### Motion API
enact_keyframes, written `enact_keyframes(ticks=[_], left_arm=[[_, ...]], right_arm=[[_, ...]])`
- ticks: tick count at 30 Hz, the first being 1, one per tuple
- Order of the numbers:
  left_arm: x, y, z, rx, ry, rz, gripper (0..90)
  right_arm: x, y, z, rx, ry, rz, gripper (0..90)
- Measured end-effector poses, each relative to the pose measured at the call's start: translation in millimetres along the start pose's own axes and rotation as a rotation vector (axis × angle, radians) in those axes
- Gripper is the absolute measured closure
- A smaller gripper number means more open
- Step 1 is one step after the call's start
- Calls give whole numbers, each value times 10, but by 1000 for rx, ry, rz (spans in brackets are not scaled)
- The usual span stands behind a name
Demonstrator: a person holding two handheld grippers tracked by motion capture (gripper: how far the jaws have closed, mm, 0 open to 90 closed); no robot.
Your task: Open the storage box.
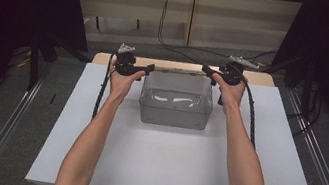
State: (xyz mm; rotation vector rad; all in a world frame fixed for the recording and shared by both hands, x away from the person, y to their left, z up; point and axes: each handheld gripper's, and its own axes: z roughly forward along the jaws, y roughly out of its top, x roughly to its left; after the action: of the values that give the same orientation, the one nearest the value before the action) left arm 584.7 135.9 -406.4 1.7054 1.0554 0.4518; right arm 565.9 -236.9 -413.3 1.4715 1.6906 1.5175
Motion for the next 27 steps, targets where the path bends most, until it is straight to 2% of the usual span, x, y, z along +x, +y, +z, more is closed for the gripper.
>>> enact_keyframes(ticks=[1,3,4,6,7,10,13,14,15,17,19,21,23,27], left_arm=[[0,-7,-42,-15,-11,-18,62],[-12,-15,-58,-15,-14,-14,45],[-36,-30,-85,-23,-16,7,41],[-48,-40,-100,-29,-24,7,40],[-57,-50,-116,-35,-34,3,41],[-88,-79,-173,-42,-48,3,41],[-109,-106,-251,-61,-59,20,37],[-115,-109,-316,-67,-51,38,38],[-115,-109,-316,-67,-51,38,38],[-129,-125,-419,-101,-41,39,38],[-131,-128,-452,-100,-39,41,40],[-155,-151,-531,-120,-33,60,47],[-157,-160,-562,-121,-30,59,51],[-167,-205,-668,-135,-28,56,51]], right_arm=[[10,-2,-24,-4,-1,-17,106],[32,-6,-47,-15,3,-12,90],[47,-7,-57,-16,7,-18,83],[64,-9,-69,-21,7,-26,78],[99,-12,-97,-30,4,-49,54],[127,-9,-133,-44,0,-60,49],[166,10,-220,-54,-17,-100,39],[175,14,-243,-56,-22,-106,39],[175,14,-243,-56,-22,-106,39],[202,8,-321,-69,-29,-131,38],[214,-13,-373,-78,-30,-138,36],[224,-39,-428,-91,-21,-143,33],[236,-62,-487,-107,-16,-132,28],[255,-103,-552,-104,-27,-154,30]])
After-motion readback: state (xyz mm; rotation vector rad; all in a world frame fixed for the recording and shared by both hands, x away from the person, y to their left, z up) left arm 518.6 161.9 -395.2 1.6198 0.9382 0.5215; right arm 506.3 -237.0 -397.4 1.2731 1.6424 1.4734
